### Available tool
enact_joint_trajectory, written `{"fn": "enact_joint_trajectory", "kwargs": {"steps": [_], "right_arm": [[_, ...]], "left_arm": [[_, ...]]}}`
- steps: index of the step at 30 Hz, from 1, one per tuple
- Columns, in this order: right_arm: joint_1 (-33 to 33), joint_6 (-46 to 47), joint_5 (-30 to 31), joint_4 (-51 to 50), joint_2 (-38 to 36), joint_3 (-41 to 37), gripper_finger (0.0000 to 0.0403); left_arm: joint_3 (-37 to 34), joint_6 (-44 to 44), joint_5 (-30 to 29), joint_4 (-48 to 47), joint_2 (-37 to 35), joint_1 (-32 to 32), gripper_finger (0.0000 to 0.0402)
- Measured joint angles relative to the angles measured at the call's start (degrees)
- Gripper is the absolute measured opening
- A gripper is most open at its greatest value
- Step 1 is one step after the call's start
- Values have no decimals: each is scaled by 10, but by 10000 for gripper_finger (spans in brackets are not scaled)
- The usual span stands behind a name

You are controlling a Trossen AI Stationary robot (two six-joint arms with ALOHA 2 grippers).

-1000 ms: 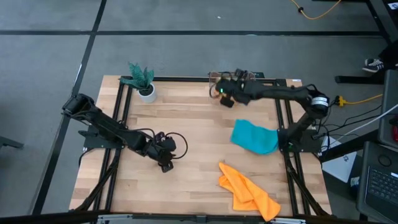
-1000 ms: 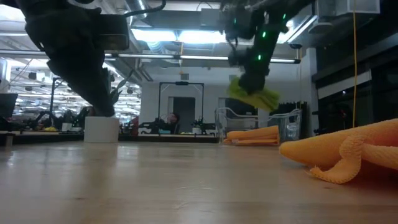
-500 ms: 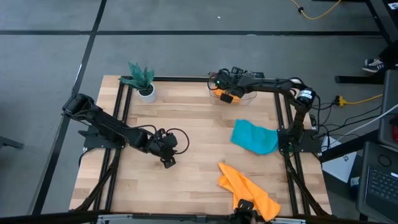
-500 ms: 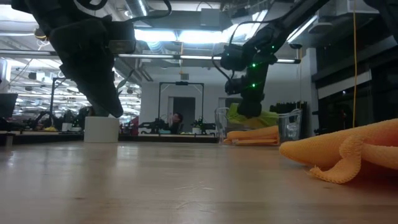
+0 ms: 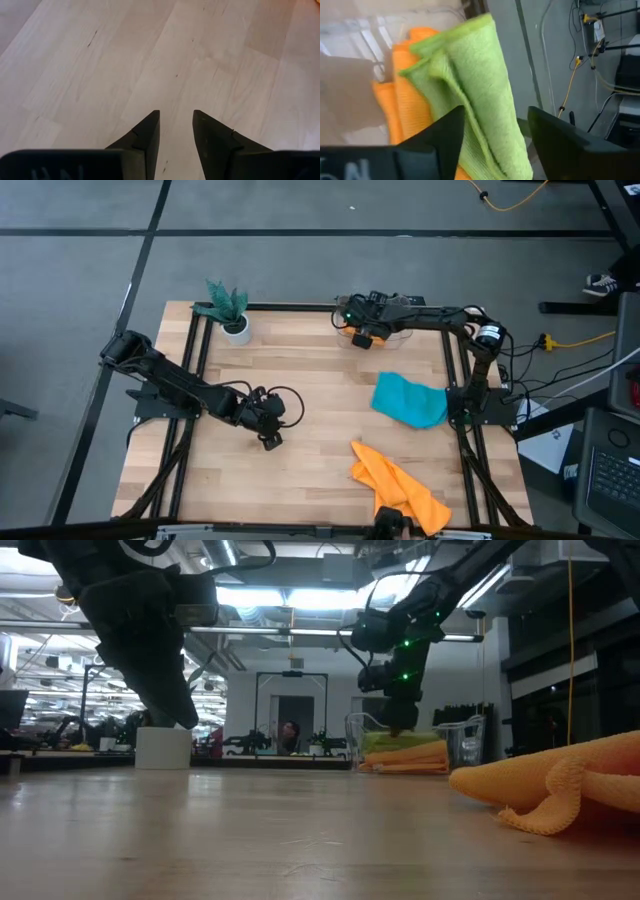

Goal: Fold microfiber towels
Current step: Put the folded green microfiber towel into the transparent bin, then fold the blue microfiber towel

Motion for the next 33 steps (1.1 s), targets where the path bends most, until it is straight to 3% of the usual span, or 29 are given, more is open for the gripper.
{"fn": "enact_joint_trajectory", "kwargs": {"steps": [5, 11, 15, 18, 22, 27, 33], "right_arm": [[27, 29, 4, -72, -8, 43, 252], [49, 164, -14, -298, -16, 177, 250], [68, 309, -120, -464, -20, 259, 244], [91, 359, -203, -561, -24, 285, 241], [150, 390, -226, -608, -47, 266, 240], [258, 422, -223, -590, -94, 194, 240], [364, 444, -176, -453, -163, 24, 240]], "left_arm": [[0, 0, 0, 0, 0, 0, 110], [0, -1, 0, 0, 0, 0, 110], [0, -1, 0, 1, 0, 0, 110], [0, -1, 0, 3, 0, 0, 110], [0, -2, 0, 5, 0, 0, 110], [0, -5, 0, 6, 0, 0, 110], [0, -5, 0, 13, 0, 0, 110]]}}
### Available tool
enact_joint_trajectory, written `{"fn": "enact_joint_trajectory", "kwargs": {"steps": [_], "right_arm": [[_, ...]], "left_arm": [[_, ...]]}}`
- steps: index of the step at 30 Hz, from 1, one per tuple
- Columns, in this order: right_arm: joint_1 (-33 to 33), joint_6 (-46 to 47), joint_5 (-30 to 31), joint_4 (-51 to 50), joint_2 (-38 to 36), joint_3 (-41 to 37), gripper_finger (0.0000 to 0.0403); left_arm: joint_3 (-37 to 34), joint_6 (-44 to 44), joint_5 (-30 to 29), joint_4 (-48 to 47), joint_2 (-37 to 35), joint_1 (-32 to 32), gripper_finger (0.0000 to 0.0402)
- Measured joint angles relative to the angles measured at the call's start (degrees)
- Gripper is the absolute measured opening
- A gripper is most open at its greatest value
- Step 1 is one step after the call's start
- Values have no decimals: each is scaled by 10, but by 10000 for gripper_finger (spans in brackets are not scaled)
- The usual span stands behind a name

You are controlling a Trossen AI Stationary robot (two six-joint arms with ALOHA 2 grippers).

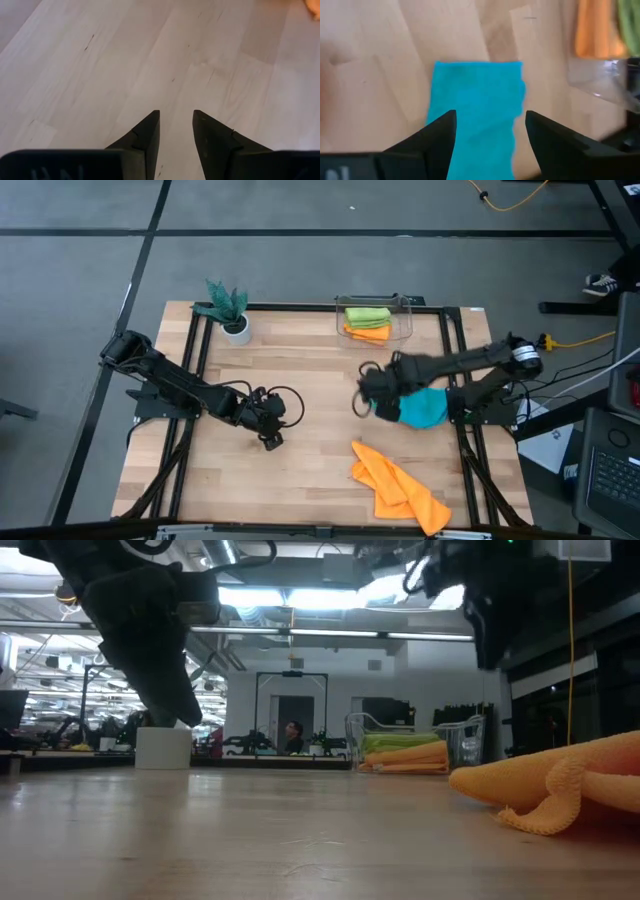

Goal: Fold microfiber towels
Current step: Fold the blue microfiber towel

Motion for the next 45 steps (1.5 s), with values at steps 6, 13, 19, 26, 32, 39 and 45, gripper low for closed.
{"fn": "enact_joint_trajectory", "kwargs": {"steps": [6, 13, 19, 26, 32, 39, 45], "right_arm": [[25, 123, 57, 199, -56, -192, 236], [25, 197, -21, 417, -53, -344, 233], [20, 285, -2, 618, -55, -431, 233], [15, 84, -89, 891, 24, -431, 233], [10, -63, -378, 903, 154, -307, 233], [25, -132, -434, 777, 161, -188, 233], [42, -179, -275, 626, 119, -142, 233]], "left_arm": [[0, 0, 0, 21, 0, 0, 110], [0, 0, 0, 21, 0, 0, 110], [0, 0, 0, 23, 0, 0, 110], [0, 3, 0, 24, 0, 0, 110], [0, 4, 0, 26, 0, 0, 110], [0, 3, 0, 28, 0, 0, 110], [-1, 4, 30, 100, 11, 0, 110]]}}
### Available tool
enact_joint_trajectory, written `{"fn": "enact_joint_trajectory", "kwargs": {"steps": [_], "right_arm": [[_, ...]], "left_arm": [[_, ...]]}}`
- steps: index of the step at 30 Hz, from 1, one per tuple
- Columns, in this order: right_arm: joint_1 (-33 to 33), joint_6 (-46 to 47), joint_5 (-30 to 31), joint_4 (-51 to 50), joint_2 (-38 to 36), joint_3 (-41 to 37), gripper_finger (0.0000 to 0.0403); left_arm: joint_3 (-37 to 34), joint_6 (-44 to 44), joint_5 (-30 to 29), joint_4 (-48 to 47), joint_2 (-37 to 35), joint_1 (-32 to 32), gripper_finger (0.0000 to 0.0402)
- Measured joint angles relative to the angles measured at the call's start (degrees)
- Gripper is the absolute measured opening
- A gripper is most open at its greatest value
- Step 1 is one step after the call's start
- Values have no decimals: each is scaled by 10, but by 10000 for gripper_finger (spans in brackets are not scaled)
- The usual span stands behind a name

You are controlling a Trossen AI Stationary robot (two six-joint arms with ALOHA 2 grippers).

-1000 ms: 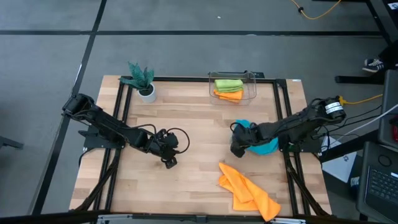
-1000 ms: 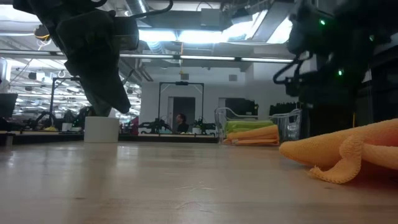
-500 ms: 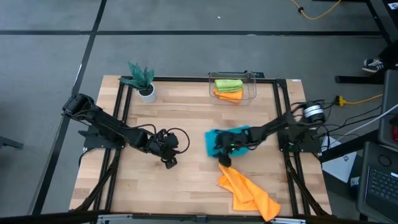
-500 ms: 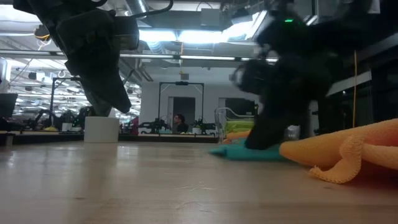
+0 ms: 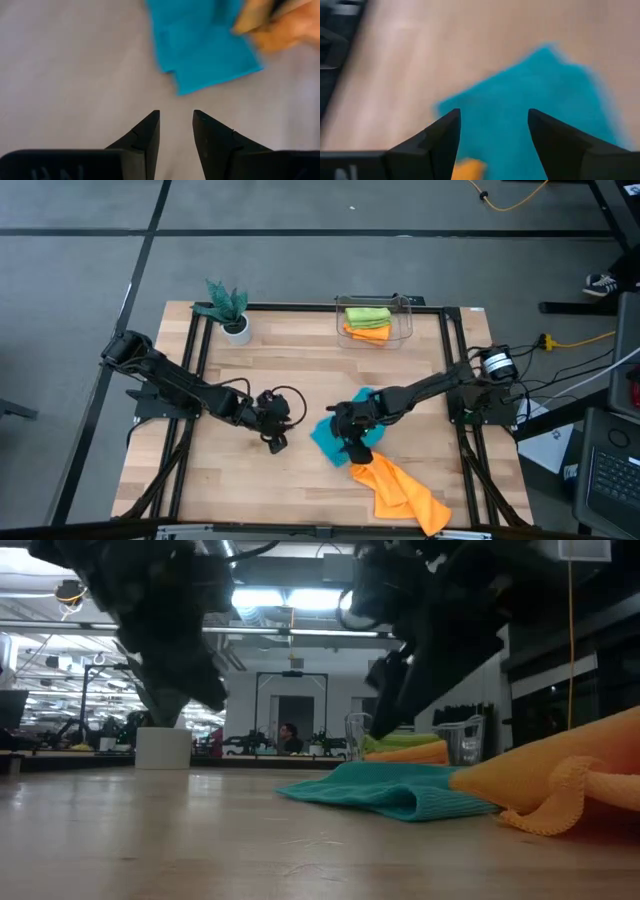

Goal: Fold microfiber towels
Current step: Fold the blue microfiber towel

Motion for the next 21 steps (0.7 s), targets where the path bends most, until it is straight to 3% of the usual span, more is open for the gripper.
{"fn": "enact_joint_trajectory", "kwargs": {"steps": [3, 6, 12, 21], "right_arm": [[-1, -2, 85, -66, -23, -1, 233], [-2, 14, 132, -119, -43, -1, 233], [-3, 27, 154, -186, -71, -2, 233], [-5, 17, 182, -244, -80, -1, 233]], "left_arm": [[1, 0, 30, 92, 36, 2, 110], [0, 0, 28, 141, 73, 3, 110], [0, 1, 9, 150, 89, 15, 118], [0, -7, 38, 157, 88, 39, 191]]}}
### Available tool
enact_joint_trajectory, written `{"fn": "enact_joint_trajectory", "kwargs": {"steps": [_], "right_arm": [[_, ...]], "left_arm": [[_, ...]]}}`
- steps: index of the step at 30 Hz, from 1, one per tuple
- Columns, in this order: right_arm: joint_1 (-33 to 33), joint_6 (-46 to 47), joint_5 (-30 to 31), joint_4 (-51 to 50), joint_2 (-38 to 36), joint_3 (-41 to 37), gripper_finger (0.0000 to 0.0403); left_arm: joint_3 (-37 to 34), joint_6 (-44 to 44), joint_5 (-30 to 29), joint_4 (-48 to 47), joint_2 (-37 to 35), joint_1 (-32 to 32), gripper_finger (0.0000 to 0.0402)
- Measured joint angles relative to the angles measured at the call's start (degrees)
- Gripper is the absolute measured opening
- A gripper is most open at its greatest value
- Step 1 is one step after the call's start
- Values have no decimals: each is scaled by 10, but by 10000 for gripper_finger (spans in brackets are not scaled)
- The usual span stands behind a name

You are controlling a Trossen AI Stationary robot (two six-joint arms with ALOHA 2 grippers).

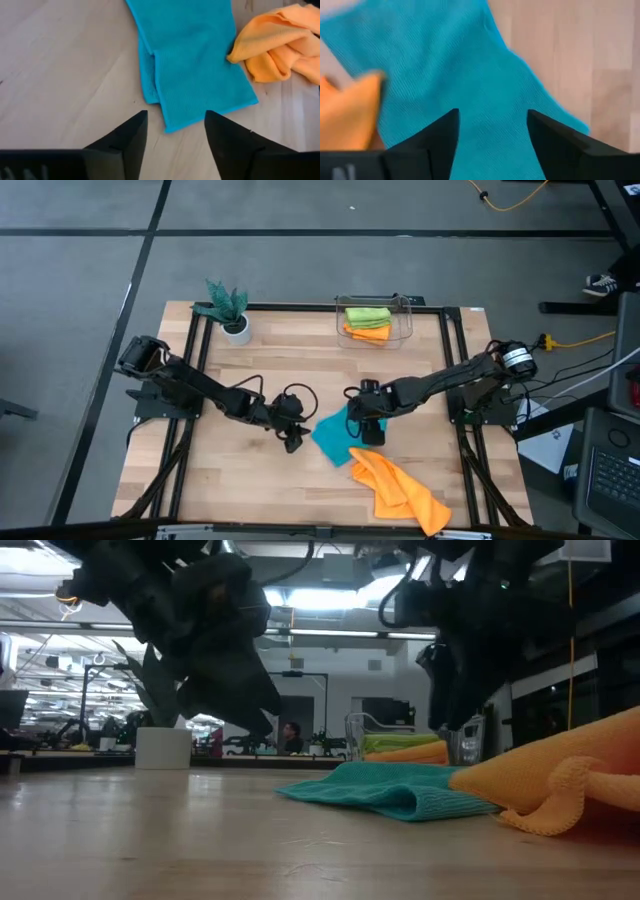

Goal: Fold microfiber towels
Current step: Fold the blue microfiber towel

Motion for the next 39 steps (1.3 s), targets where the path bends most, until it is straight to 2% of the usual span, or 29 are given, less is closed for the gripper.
{"fn": "enact_joint_trajectory", "kwargs": {"steps": [6, 12, 17, 22, 27, 33, 39], "right_arm": [[-9, -25, 18, -43, -8, 0, 233], [-45, -54, 19, -54, -10, 0, 233], [-84, -87, 19, -59, -11, 0, 233], [-126, -129, -20, -57, -12, 0, 233], [-170, -164, -97, 17, -12, -42, 233], [-206, -176, -98, 103, -12, -120, 233], [-228, -176, -103, 183, -12, -162, 233]], "left_arm": [[0, -51, 8, 14, 44, 1, 206], [3, -53, 19, 78, 87, 1, 205], [35, -40, 24, 77, 130, -1, 204], [64, -22, 23, 57, 150, 4, 204], [71, -20, 23, 17, 151, 1, 204], [70, 2, 18, 7, 151, -9, 204], [69, 23, 19, 1, 151, -9, 204]]}}
